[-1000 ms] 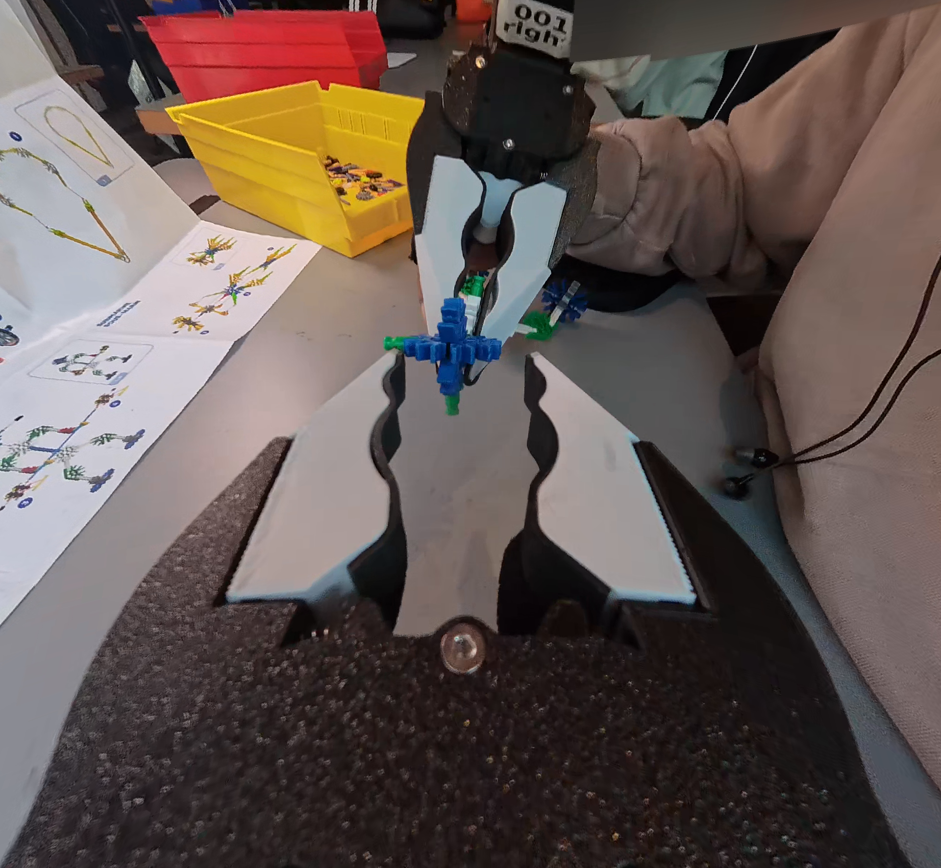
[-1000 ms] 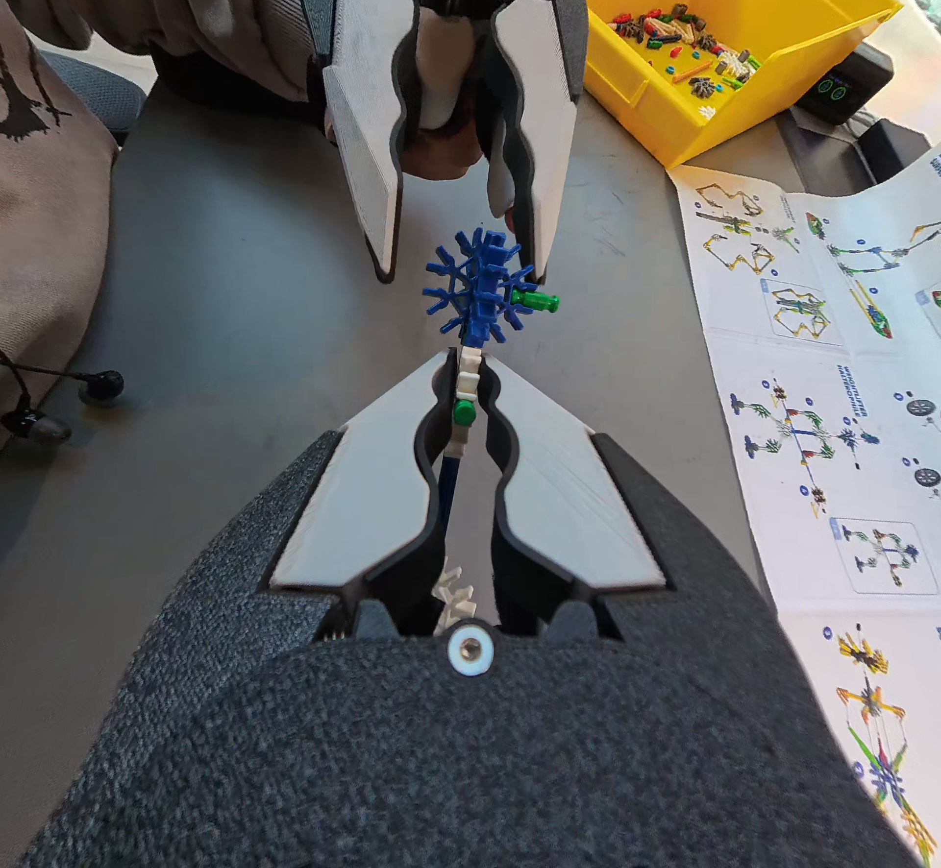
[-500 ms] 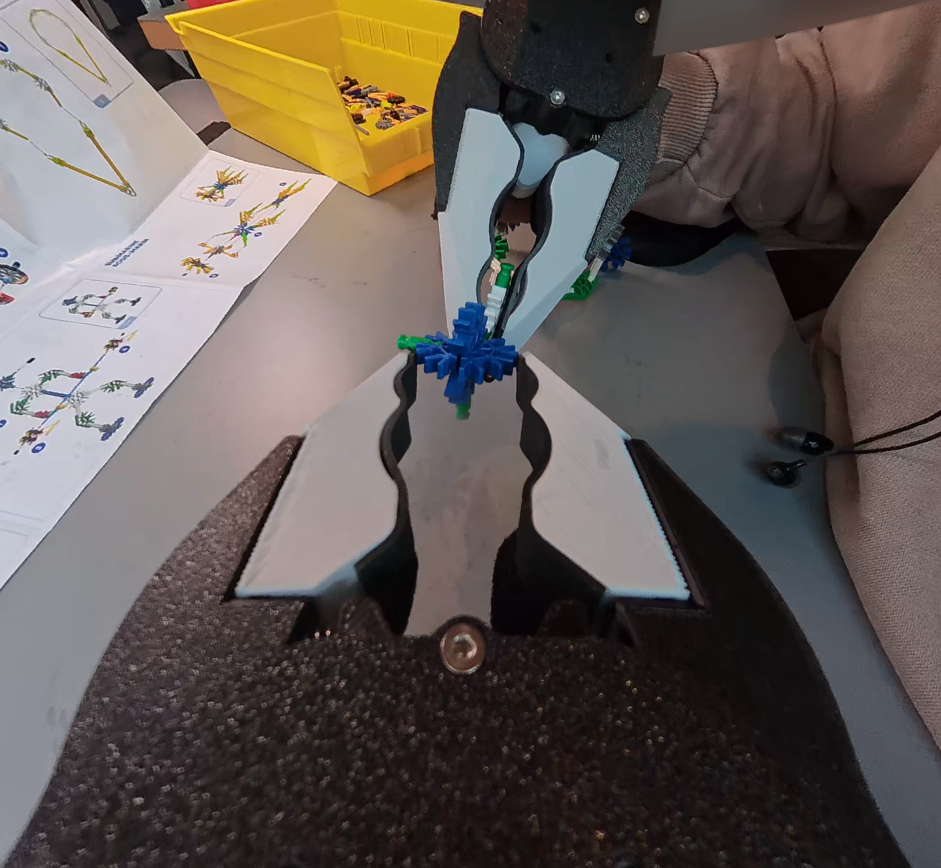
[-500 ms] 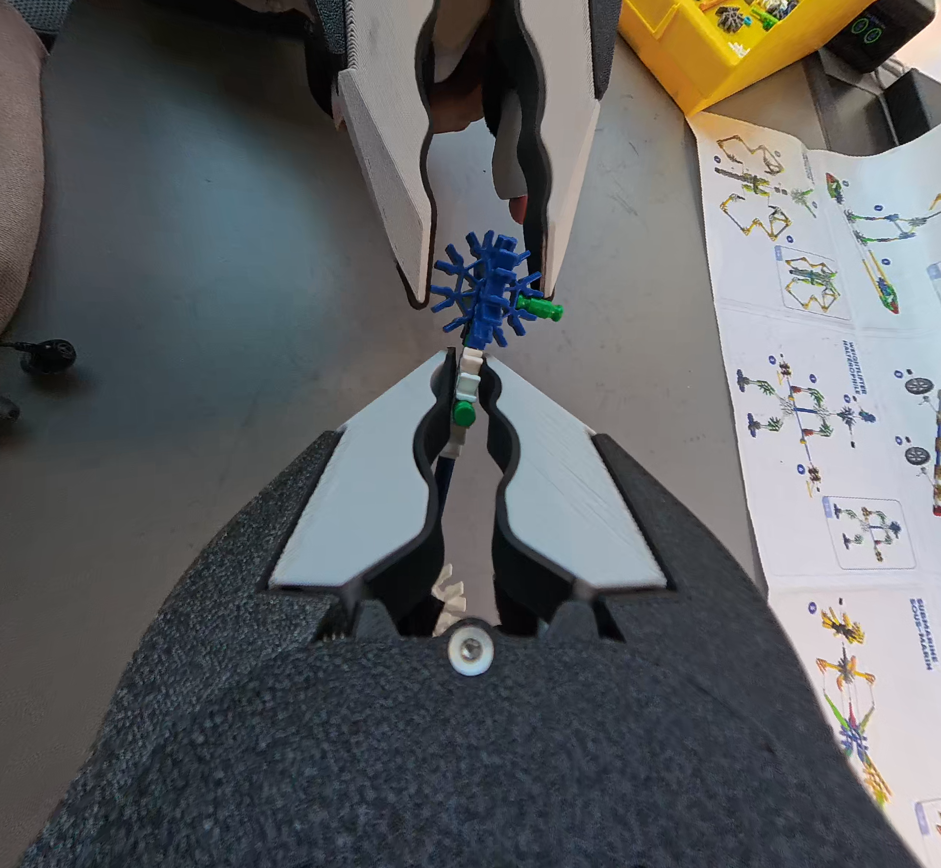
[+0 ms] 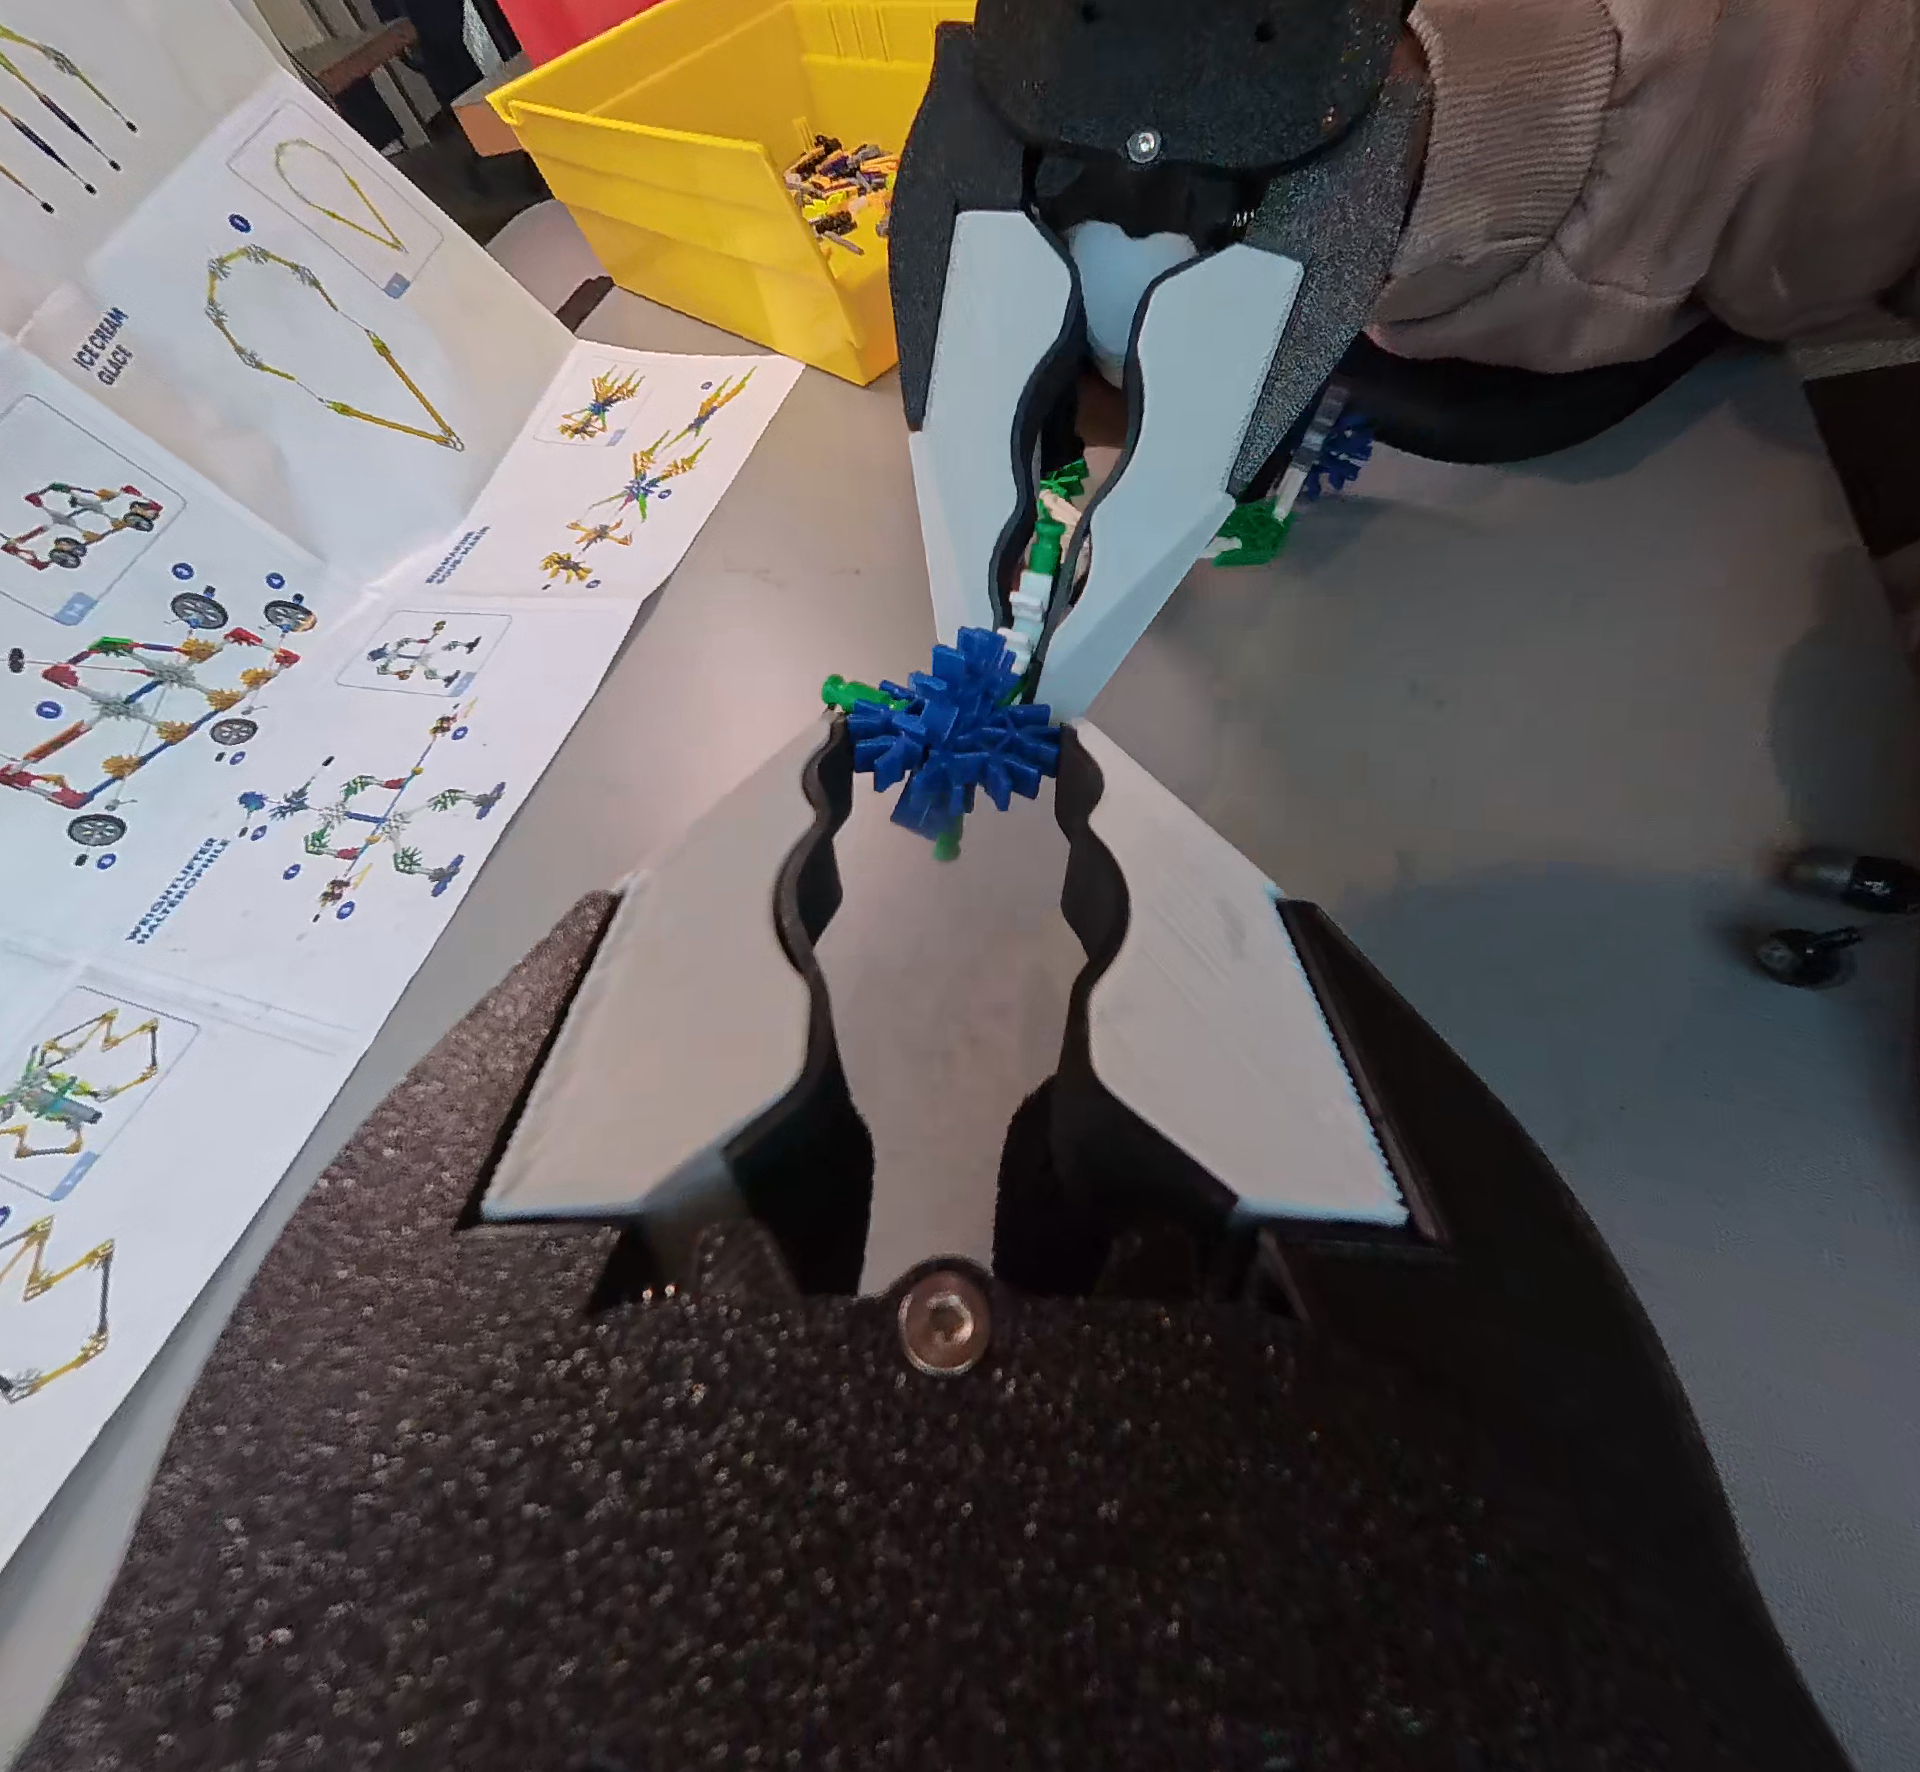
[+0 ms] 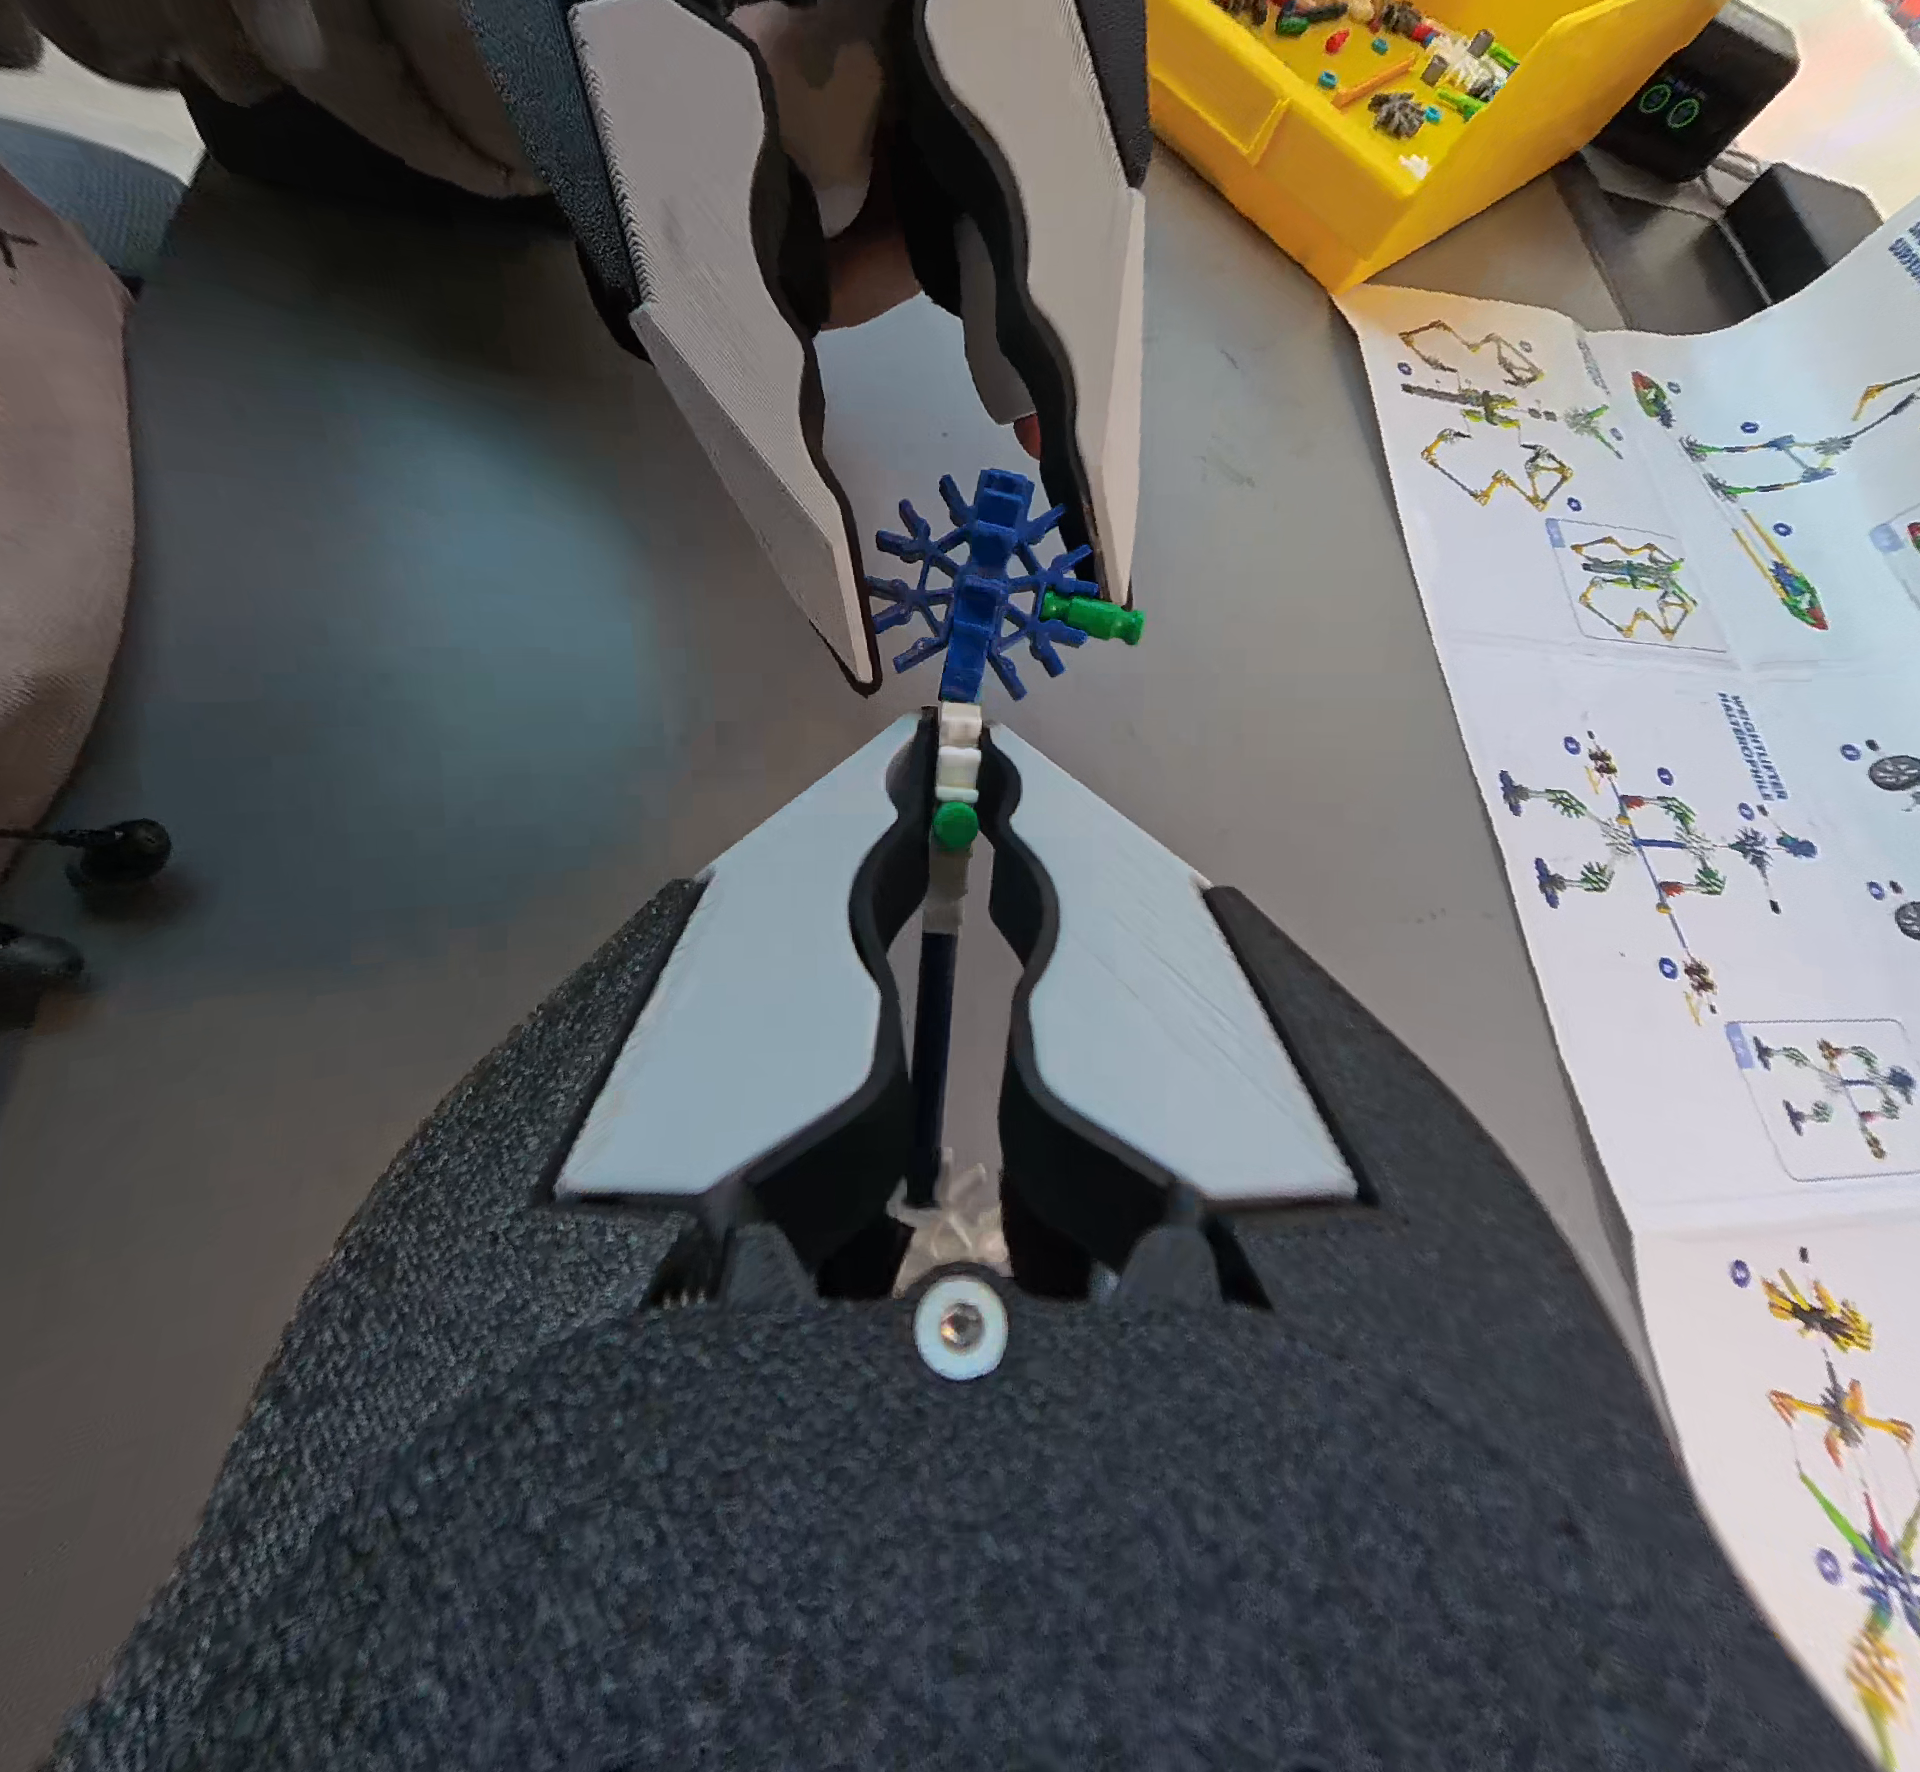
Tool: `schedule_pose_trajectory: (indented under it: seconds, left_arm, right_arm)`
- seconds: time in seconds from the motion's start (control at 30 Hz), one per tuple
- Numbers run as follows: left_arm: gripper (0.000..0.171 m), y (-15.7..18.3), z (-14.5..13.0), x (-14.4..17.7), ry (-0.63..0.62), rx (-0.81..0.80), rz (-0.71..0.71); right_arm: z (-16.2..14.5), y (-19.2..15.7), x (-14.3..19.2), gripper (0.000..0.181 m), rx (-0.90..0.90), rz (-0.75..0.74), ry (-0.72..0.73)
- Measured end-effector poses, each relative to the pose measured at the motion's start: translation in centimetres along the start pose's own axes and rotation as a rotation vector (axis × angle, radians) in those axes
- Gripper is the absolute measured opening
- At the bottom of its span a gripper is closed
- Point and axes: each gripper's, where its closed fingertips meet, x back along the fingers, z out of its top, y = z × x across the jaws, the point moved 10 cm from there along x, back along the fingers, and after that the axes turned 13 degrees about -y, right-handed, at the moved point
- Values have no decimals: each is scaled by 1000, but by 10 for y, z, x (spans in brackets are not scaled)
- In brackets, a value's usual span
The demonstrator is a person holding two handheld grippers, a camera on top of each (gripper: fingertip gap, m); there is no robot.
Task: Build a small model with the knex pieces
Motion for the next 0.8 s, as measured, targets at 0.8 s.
schedule_pose_trajectory:
  seconds: [0.8]
  left_arm:
    - [38,-21,-2,10,83,173,-57]
  right_arm:
    - [4,11,4,4,-148,-27,133]
